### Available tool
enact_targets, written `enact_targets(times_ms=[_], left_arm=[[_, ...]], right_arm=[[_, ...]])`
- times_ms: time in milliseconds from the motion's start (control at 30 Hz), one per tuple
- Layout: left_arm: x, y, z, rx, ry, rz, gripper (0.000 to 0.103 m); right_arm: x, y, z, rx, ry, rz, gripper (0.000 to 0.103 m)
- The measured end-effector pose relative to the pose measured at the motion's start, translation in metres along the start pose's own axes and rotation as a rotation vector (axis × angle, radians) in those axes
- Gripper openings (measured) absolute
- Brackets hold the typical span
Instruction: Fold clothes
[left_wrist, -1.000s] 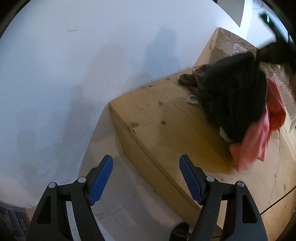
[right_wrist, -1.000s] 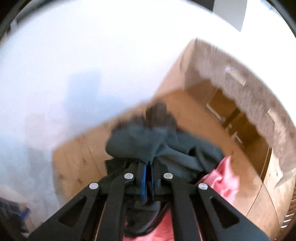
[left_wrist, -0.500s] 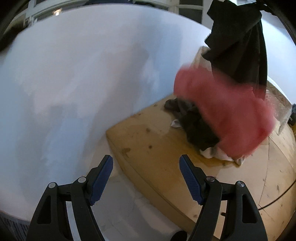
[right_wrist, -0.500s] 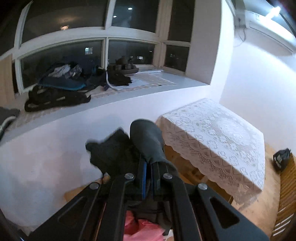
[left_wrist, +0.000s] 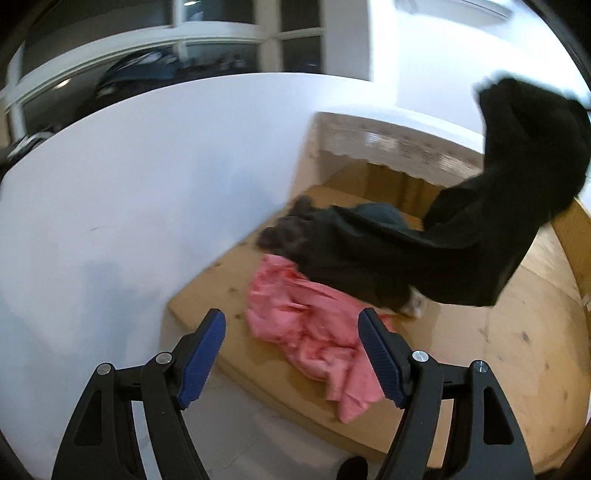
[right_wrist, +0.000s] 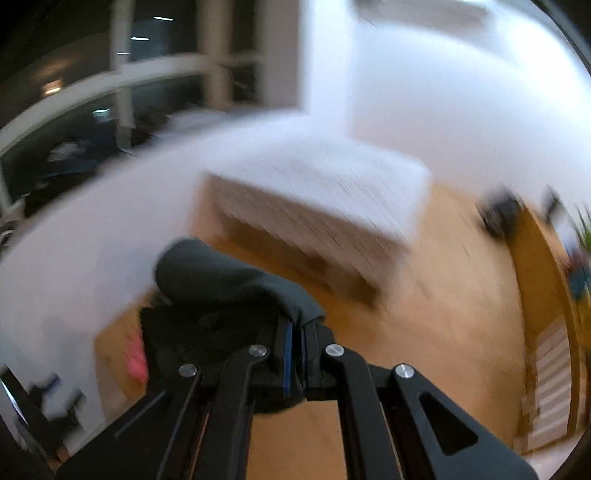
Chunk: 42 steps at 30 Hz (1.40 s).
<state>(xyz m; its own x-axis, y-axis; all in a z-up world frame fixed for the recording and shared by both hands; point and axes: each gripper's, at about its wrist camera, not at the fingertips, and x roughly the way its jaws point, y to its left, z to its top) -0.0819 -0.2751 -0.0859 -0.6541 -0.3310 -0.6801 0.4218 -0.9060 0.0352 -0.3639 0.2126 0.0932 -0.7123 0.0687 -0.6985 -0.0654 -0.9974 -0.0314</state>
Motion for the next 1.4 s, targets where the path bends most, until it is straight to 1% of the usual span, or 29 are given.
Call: enact_targets(times_ms=[67,100,167,233,267,300,333,367,400,500,567,633,667,800,867,1067,1133,1167,1200,1267,1400], left_arm=[[-0.003,-0.023,-0.002,0.051,0.003,-0.028,0.073],[-0.004,-0.037,-0.004,0.081,0.006,-0.039,0.073],[-0.005,-0.064,-0.009,0.138,0.014,-0.061,0.073],[-0.005,-0.091,-0.014,0.18,0.025,-0.079,0.073],[-0.005,-0.105,-0.017,0.199,0.032,-0.088,0.073],[-0.005,-0.119,-0.019,0.218,0.039,-0.098,0.073],[-0.004,-0.133,-0.022,0.238,0.046,-0.107,0.073],[-0.005,-0.141,-0.025,0.246,0.053,-0.115,0.073],[-0.004,-0.153,-0.028,0.26,0.064,-0.126,0.073],[-0.004,-0.184,-0.038,0.293,0.089,-0.149,0.073],[0.001,-0.201,-0.044,0.316,0.108,-0.156,0.073],[0.005,-0.214,-0.05,0.34,0.125,-0.155,0.073],[0.007,-0.221,-0.052,0.352,0.134,-0.151,0.073],[0.015,-0.24,-0.059,0.397,0.154,-0.127,0.073],[0.021,-0.245,-0.059,0.409,0.163,-0.112,0.073],[0.036,-0.262,-0.057,0.419,0.188,-0.105,0.073],[0.034,-0.268,-0.057,0.427,0.188,-0.108,0.073],[0.033,-0.27,-0.057,0.432,0.185,-0.108,0.073],[0.031,-0.272,-0.058,0.437,0.181,-0.109,0.073],[0.027,-0.276,-0.058,0.446,0.174,-0.11,0.073],[0.017,-0.272,-0.054,0.44,0.159,-0.102,0.073]], right_arm=[[0.013,-0.064,-0.064,0.049,0.122,-0.191,0.003],[0.02,-0.097,-0.095,0.073,0.183,-0.286,0.008],[0.032,-0.158,-0.157,0.122,0.3,-0.46,0.009],[0.035,-0.189,-0.202,0.182,0.365,-0.476,0.009],[0.034,-0.201,-0.225,0.223,0.38,-0.455,0.012],[0.035,-0.205,-0.239,0.245,0.39,-0.44,0.021],[0.038,-0.207,-0.256,0.26,0.406,-0.415,0.028],[0.045,-0.206,-0.268,0.261,0.419,-0.388,0.038],[0.053,-0.206,-0.281,0.261,0.433,-0.361,0.042],[0.076,-0.206,-0.319,0.262,0.474,-0.283,0.043],[0.098,-0.213,-0.342,0.252,0.511,-0.277,0.044],[0.117,-0.225,-0.359,0.254,0.532,-0.315,0.044],[0.125,-0.232,-0.366,0.258,0.541,-0.34,0.044],[0.144,-0.254,-0.38,0.276,0.531,-0.353,0.044],[0.15,-0.261,-0.379,0.276,0.508,-0.357,0.044],[0.192,-0.257,-0.366,0.124,0.493,-0.379,0.047],[0.196,-0.261,-0.36,0.141,0.469,-0.347,0.045],[0.197,-0.264,-0.356,0.158,0.459,-0.325,0.02],[0.194,-0.271,-0.354,0.213,0.452,-0.28,0.0],[0.178,-0.289,-0.346,0.319,0.418,-0.248,0.0],[0.126,-0.315,-0.321,0.413,0.289,-0.277,0.0]])
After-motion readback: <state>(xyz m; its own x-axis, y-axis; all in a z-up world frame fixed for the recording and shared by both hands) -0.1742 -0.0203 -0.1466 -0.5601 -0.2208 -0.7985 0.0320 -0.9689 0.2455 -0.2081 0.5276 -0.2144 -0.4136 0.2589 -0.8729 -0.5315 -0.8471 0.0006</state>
